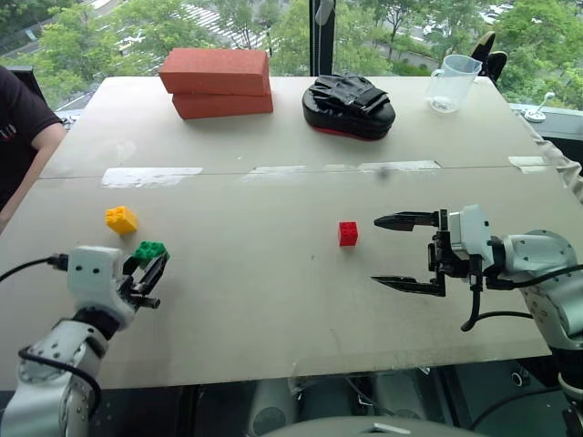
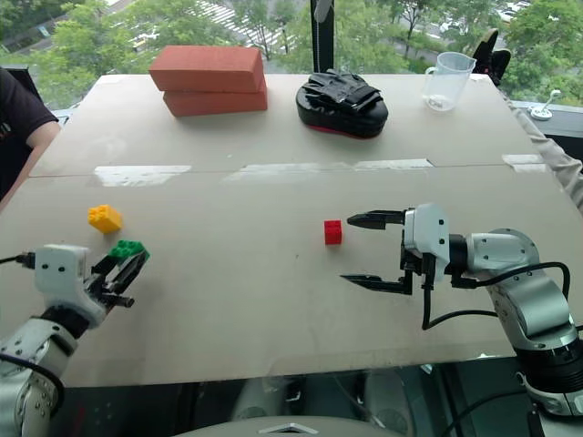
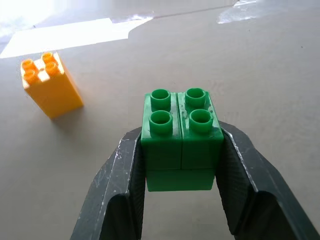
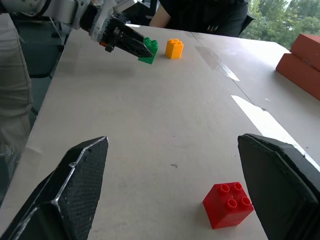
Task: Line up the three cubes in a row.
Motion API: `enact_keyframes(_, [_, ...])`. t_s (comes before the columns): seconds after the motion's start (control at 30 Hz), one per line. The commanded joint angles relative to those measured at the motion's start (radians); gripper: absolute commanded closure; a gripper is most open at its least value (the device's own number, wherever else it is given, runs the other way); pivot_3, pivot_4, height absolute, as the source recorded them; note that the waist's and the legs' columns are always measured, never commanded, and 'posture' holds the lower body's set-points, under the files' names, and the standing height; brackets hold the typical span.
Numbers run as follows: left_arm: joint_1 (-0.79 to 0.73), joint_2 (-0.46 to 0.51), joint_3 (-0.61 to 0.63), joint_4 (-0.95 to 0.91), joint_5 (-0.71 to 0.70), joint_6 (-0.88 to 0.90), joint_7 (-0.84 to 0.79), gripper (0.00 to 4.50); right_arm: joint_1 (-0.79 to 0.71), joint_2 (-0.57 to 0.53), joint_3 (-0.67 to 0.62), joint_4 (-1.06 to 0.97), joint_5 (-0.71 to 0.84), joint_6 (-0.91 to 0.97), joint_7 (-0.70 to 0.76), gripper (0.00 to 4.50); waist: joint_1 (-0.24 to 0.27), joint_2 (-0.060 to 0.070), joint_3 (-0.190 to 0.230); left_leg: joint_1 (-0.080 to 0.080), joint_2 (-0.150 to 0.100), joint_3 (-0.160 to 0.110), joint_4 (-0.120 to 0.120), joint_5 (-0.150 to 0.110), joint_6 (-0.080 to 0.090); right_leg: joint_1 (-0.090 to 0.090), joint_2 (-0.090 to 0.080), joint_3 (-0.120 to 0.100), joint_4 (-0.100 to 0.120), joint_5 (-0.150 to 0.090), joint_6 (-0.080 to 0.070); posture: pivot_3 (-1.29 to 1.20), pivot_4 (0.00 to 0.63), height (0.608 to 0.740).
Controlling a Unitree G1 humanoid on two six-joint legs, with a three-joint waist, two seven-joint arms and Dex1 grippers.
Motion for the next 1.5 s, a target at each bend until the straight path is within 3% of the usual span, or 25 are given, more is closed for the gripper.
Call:
enact_keyframes(0.03, [-0.133, 0.047, -0.088, 0.048, -0.038, -0.055, -0.141, 2.64, 0.026, -0.017, -0.056, -0.066, 0.028, 0.023, -0.051, 0.22, 0.005, 0.0, 0.0, 0.0, -0.001, 0.0, 0.0, 0.0, 0.0, 0.0, -0.001, 0.0, 0.0, 0.0, 0.0, 0.0, 0.15, 0.74])
enact_keyframes(0.1, [-0.28, 0.104, -0.186, 0.139, -0.088, 0.002, -0.306, 2.64, 0.059, -0.021, -0.071, -0.101, 0.032, 0.056, -0.095, 0.22, 0.016, 0.0, 0.0, 0.0, -0.001, 0.0, 0.0, 0.0, 0.0, 0.0, -0.001, -0.001, 0.0, 0.0, 0.001, 0.0, 0.15, 0.74])
enact_keyframes(0.2, [-0.567, 0.195, -0.39, 0.395, -0.064, -0.047, -0.699, 2.64, 0.151, -0.047, -0.113, -0.138, 0.049, 0.101, -0.125, 0.22, 0.026, 0.0, 0.0, -0.001, 0.0, -0.002, 0.002, 0.0, 0.0, 0.001, 0.002, -0.004, 0.001, -0.001, 0.001, 0.0, 0.15, 0.74])
enact_keyframes(0.3, [-0.744, 0.18, -0.503, 0.6, -0.002, -0.151, -0.872, 2.64, 0.191, -0.048, -0.156, -0.161, 0.088, 0.137, -0.17, 0.22, 0.011, 0.001, 0.0, 0.0, 0.001, 0.001, 0.003, 0.002, 0.003, 0.002, 0.003, -0.002, 0.001, -0.001, 0.001, 0.0, 0.15, 0.74])
enact_keyframes(0.43, [-0.902, 0.097, -0.612, 0.822, 0.088, -0.285, -0.986, 2.64, 0.23, -0.045, -0.184, -0.198, 0.068, 0.137, -0.228, 0.22, -0.005, 0.0, 0.0, 0.0, 0.0, 0.005, 0.003, 0.002, 0.004, 0.001, 0.005, 0.002, 0.001, 0.002, 0.005, 0.0, 0.15, 0.74])
enact_keyframes(0.6, [-0.998, 0.015, -0.666, 1.001, 0.168, -0.41, -1.031, 2.64, 0.278, -0.051, -0.208, -0.252, 0.079, 0.16, -0.271, 0.22, -0.003, 0.0, 0.0, -0.001, 0.001, 0.003, 0.004, 0.002, 0.004, 0.001, 0.008, 0.002, 0.001, 0.002, 0.006, 0.0, 0.15, 0.74])
enact_keyframes(0.9, [-1.067, -0.047, -0.66, 1.157, 0.223, -0.561, -1.046, 2.64, 0.327, -0.06, -0.233, -0.261, 0.082, 0.158, -0.285, 0.22, -0.001, -0.001, 0.0, -0.002, 0.003, 0.0, 0.008, 0.002, 0.004, 0.002, 0.008, 0.002, 0.002, 0.0, 0.003, 0.0, 0.15, 0.74])
enact_keyframes(1.5, [-1.016, -0.093, -0.621, 1.155, 0.232, -0.599, -0.954, 2.64, 0.355, -0.085, -0.25, -0.253, 0.1, 0.158, -0.258, 0.22, -0.003, -0.001, 0.001, -0.002, 0.003, -0.001, 0.011, 0.001, 0.005, 0.003, 0.008, 0.002, 0.002, 0.002, 0.007, 0.0, 0.15, 0.74])
